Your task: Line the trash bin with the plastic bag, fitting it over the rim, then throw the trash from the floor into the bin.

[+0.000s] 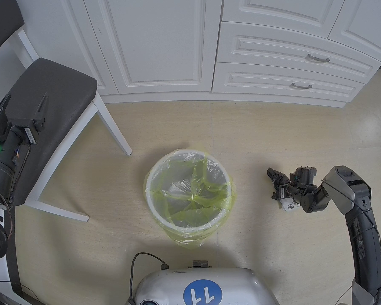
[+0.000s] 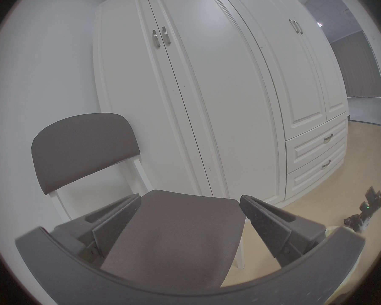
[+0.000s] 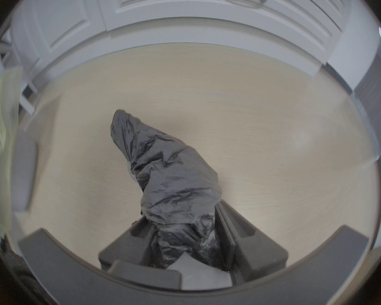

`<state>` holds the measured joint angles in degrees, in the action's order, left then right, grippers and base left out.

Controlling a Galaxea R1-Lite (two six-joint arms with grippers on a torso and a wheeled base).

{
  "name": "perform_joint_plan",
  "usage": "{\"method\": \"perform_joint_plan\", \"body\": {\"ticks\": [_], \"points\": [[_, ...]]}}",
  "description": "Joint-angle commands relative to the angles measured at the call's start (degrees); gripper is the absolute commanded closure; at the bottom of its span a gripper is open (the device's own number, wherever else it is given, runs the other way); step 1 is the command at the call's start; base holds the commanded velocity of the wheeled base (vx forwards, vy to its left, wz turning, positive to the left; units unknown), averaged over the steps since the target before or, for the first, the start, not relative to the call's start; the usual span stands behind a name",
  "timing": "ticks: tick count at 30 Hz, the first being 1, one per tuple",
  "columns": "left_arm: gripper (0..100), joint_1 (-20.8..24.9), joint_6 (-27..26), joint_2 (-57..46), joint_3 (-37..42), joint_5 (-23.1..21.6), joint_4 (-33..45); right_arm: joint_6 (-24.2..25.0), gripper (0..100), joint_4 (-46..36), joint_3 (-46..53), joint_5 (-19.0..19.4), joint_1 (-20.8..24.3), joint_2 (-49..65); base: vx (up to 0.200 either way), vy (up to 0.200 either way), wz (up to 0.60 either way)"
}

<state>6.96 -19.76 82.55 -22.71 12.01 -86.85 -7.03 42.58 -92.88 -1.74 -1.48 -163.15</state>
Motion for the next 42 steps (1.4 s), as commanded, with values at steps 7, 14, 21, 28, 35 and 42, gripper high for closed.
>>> {"method": "perform_joint_plan", "body": {"ticks": [7,14,21,28,35,42], "points": [[0,-0.02,0.07,-0.55,-0.23,0.03,-0.17,-10.81,100,11.91,2.53,-1.6,-0.28,-0.68,0.0,0.0,0.0],[0,-0.11,0.07,-0.73,-0.4,0.03,-0.25,-12.48,100,19.38,-0.64,-0.54,0.68,-2.97,0.0,0.0,0.0],[0,-0.11,0.16,-2.22,-0.76,-0.05,0.19,-9.67,100,28.61,-15.66,-0.89,1.83,-5.34,0.0,0.0,0.0],[0,-0.11,0.16,-2.4,-0.76,-1.11,-0.34,-7.64,100,34.59,-18.21,-1.95,3.06,0.2,0.0,0.0,0.0],[0,0.33,0.16,-2.75,-0.58,-2.78,-0.34,-7.56,100,33.97,-17.69,-18.12,6.31,11.45,0.0,0.0,0.0],[0,1.13,-0.01,-2.93,-0.32,-2.87,-0.52,-7.56,100,38.28,-7.05,-21.2,10.79,21.38,0.0,0.0,0.0]]}}
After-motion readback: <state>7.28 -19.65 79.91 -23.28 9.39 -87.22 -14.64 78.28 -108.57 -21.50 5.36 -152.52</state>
